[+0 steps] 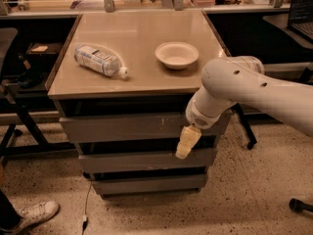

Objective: Open top drawer

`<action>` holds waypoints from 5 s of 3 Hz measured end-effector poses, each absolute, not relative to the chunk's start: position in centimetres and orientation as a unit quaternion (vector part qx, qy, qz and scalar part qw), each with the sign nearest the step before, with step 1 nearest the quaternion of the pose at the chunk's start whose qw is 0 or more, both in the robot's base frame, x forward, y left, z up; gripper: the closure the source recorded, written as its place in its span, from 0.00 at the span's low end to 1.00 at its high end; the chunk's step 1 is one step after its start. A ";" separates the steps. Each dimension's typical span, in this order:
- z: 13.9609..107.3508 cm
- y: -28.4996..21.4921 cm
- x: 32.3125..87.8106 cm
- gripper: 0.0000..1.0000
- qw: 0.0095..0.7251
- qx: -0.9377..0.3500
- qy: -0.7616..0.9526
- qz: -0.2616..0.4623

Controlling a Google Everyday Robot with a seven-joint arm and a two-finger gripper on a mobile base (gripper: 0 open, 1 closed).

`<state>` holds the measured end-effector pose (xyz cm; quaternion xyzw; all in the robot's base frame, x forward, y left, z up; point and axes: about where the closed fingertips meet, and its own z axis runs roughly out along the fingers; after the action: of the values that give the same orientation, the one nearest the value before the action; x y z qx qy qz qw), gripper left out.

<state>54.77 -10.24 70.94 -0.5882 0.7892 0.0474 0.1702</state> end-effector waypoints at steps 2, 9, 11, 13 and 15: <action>68.7 -9.7 57.4 0.00 0.166 -0.591 0.788 0.044; 66.5 -10.3 48.0 0.00 0.080 -0.604 0.787 0.098; 69.0 -12.2 42.2 0.00 0.056 -0.592 0.797 0.107; 69.0 -9.8 48.7 0.00 0.106 -0.612 0.778 0.096; 64.2 -8.4 47.2 0.00 0.051 -0.623 0.772 0.120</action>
Offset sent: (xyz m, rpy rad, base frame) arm 0.0407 0.0080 -0.0367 -0.0144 0.0059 0.0070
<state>47.23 -8.41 64.24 -0.6228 0.7715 0.1195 0.0510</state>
